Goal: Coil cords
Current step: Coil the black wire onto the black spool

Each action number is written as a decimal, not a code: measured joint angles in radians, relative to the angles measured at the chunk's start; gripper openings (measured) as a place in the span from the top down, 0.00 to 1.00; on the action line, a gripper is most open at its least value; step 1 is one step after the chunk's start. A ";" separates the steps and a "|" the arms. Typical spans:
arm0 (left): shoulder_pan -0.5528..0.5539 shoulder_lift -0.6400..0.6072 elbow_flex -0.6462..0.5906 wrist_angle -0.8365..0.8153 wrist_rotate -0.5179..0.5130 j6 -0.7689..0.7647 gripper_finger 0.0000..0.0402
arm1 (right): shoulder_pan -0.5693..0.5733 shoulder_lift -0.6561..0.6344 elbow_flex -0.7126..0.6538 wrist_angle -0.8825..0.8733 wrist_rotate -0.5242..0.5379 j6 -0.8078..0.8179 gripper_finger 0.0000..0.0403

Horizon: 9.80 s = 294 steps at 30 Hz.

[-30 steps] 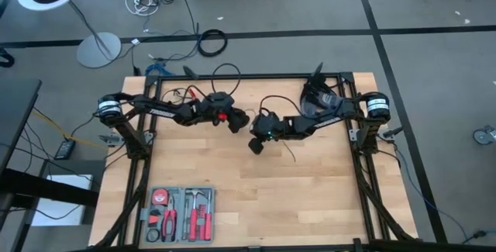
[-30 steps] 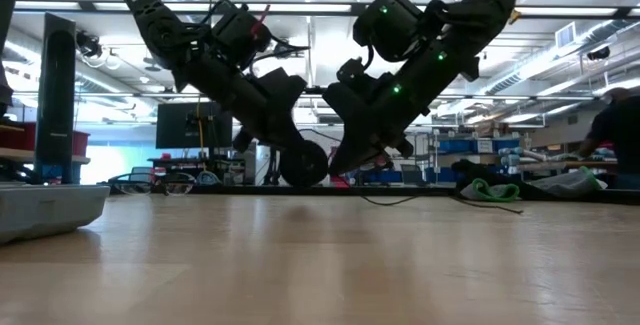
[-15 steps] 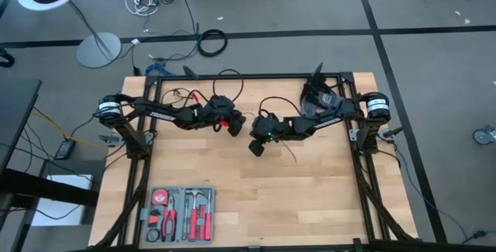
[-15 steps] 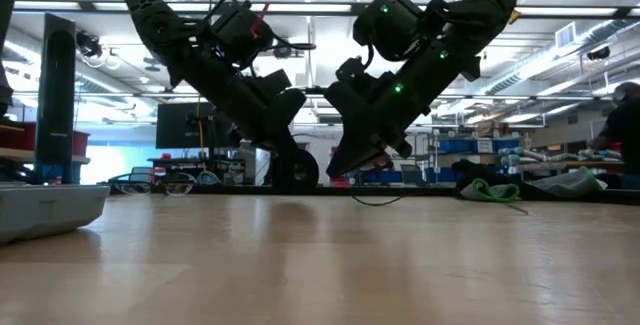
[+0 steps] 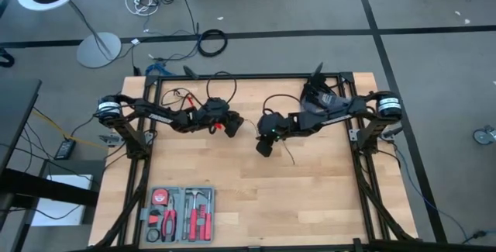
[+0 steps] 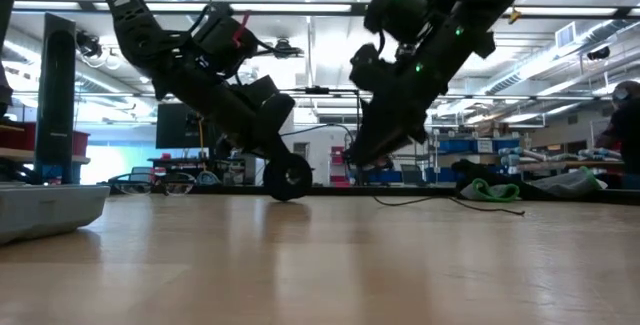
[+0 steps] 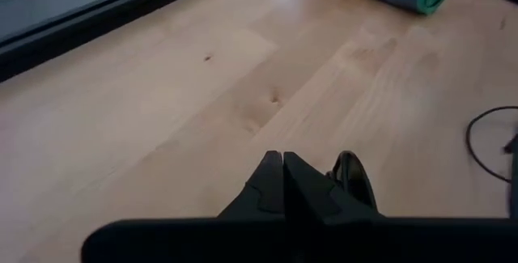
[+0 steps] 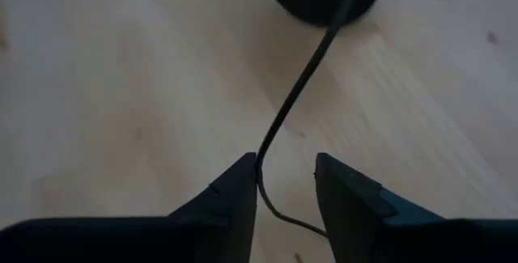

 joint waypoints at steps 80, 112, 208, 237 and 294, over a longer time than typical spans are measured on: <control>-0.001 0.003 -0.008 0.066 0.133 -0.069 1.00 | -0.105 0.214 0.172 0.373 -0.179 -0.183 0.98; 0.000 0.002 -0.008 0.017 0.183 -0.045 1.00 | -0.180 0.172 0.170 0.166 -0.233 -0.148 0.84; 0.030 0.002 -0.007 0.126 0.513 0.000 0.68 | -0.140 0.128 -0.003 0.318 -0.309 -0.350 1.00; 0.063 -0.098 0.192 -0.493 0.419 0.411 0.66 | -0.121 0.128 -0.003 0.283 -0.320 -0.327 1.00; 0.043 -0.001 0.191 -0.426 0.546 0.346 0.99 | -0.087 0.128 -0.005 0.281 -0.256 -0.394 0.95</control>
